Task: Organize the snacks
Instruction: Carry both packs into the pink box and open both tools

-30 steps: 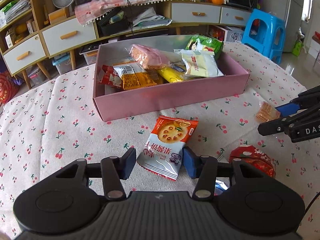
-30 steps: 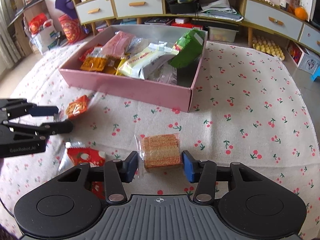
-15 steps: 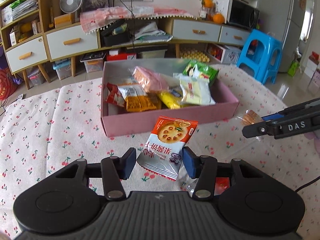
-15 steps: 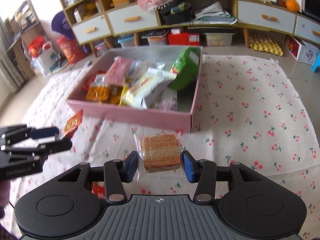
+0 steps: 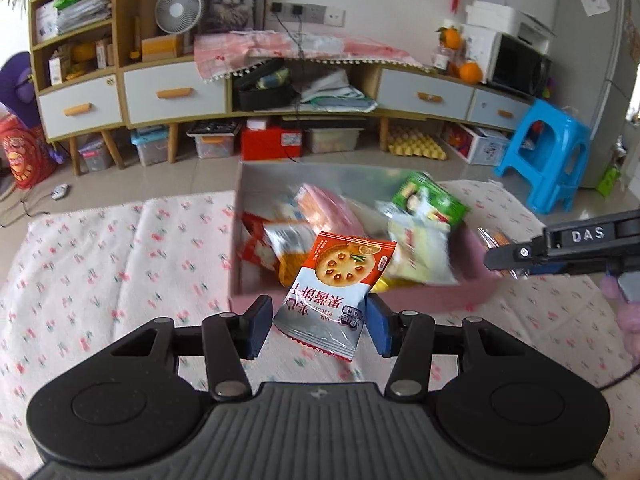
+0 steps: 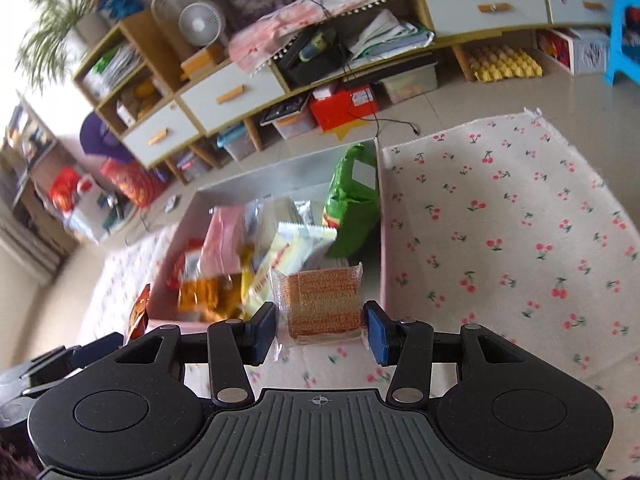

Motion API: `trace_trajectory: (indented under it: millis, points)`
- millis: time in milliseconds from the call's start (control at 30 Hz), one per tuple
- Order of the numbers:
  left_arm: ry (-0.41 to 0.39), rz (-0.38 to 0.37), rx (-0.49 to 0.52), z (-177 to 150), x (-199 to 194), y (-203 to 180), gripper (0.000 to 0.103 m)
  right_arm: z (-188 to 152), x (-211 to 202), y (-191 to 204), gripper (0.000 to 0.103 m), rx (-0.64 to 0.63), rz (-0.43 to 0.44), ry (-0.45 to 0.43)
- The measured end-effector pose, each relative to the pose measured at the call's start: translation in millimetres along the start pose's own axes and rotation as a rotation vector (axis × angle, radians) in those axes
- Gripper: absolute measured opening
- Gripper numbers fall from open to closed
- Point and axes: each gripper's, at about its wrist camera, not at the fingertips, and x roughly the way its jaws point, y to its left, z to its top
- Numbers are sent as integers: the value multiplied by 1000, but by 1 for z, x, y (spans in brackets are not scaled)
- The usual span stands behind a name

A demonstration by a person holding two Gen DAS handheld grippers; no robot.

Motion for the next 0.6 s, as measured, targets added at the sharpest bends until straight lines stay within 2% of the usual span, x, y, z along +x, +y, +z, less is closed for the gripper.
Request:
trace_trajectory:
  millis: [233,367,500,600]
  points:
    - [-4,72,-32,25,21,9,47,7,18,3,46,34,-6,2]
    - [14,77,-99,36,38,17,47,4,26,3,46,21,-57,8]
    - [31,63,-165,45,54,22,47,6,27,0,47,35,-39,10]
    - [44,79,-209,48,63,25,47,8,29,-3,47,53,-26,9]
